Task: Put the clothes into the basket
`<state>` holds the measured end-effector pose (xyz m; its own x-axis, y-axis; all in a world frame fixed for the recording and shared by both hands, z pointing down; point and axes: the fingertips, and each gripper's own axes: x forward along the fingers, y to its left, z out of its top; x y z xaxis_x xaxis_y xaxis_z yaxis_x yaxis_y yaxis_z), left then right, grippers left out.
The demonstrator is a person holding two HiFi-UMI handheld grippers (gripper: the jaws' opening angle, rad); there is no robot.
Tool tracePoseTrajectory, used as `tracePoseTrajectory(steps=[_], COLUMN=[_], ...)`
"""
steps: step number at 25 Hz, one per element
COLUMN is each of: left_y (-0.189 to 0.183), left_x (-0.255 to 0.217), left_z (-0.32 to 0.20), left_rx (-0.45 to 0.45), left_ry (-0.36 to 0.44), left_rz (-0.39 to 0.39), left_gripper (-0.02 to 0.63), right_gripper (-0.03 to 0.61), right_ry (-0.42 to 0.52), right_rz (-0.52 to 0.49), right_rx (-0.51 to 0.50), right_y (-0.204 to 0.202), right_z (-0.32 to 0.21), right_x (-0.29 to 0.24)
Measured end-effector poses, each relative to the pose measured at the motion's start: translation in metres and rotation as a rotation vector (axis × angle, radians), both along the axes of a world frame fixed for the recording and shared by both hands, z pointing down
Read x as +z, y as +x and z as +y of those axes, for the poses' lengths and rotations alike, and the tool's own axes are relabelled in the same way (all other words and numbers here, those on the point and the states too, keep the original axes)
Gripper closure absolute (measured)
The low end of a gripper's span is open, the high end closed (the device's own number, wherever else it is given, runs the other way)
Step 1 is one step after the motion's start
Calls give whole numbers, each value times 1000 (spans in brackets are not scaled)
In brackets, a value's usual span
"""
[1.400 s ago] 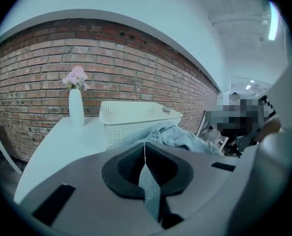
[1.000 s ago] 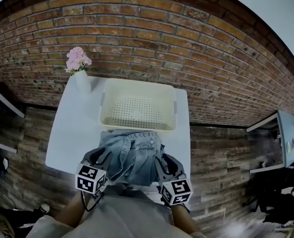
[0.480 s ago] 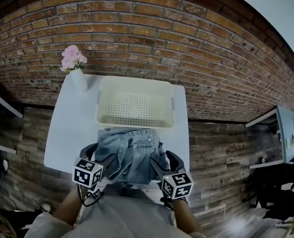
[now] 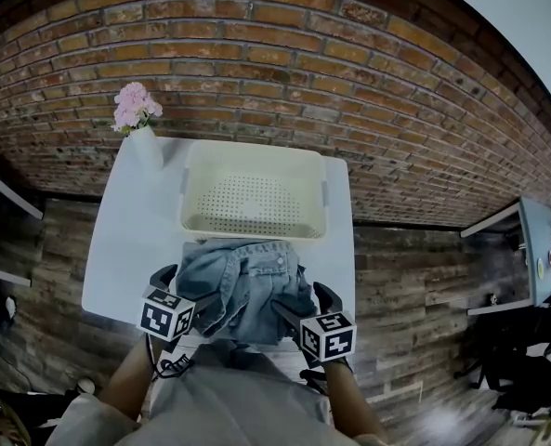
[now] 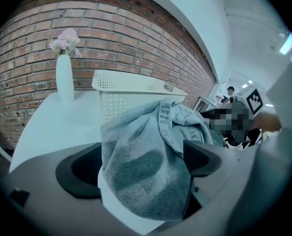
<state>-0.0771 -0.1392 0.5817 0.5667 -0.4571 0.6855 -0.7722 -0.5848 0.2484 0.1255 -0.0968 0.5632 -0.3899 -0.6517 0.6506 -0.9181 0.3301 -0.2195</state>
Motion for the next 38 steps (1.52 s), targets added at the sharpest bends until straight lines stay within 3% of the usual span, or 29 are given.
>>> tracePoseTrajectory(steps=[7,14,20,30,33,35,38], left_y=[4,9,33,46,59,68,80], left_x=[23,47,64,74,71,68,62], left_z=[1,-1,10,11,14,17,24], left_rx=[2,1,89,147,170,214,295], left_ry=[-89,-222,-291,-344,-358,-382,-402], left_rz=[-54,-46,-78,-4,17,23,54], left_gripper=[73,47,37,38,41,61,172], right_gripper=[95,50,41,44,72,94,131], right_ry=[-133,-254,-333,-423,-424,-414,-379], right_rz=[21,-25,-104,-189,-216,-238,-249], right_rx=[-5,9,-34,-131,-187,-220,-242], right_y=[3,2,-10,-28,-35,-38,-40], right_z=[4,4,6,0,-3,-4,-4], right_x=[30,57,71,86,85,83,75])
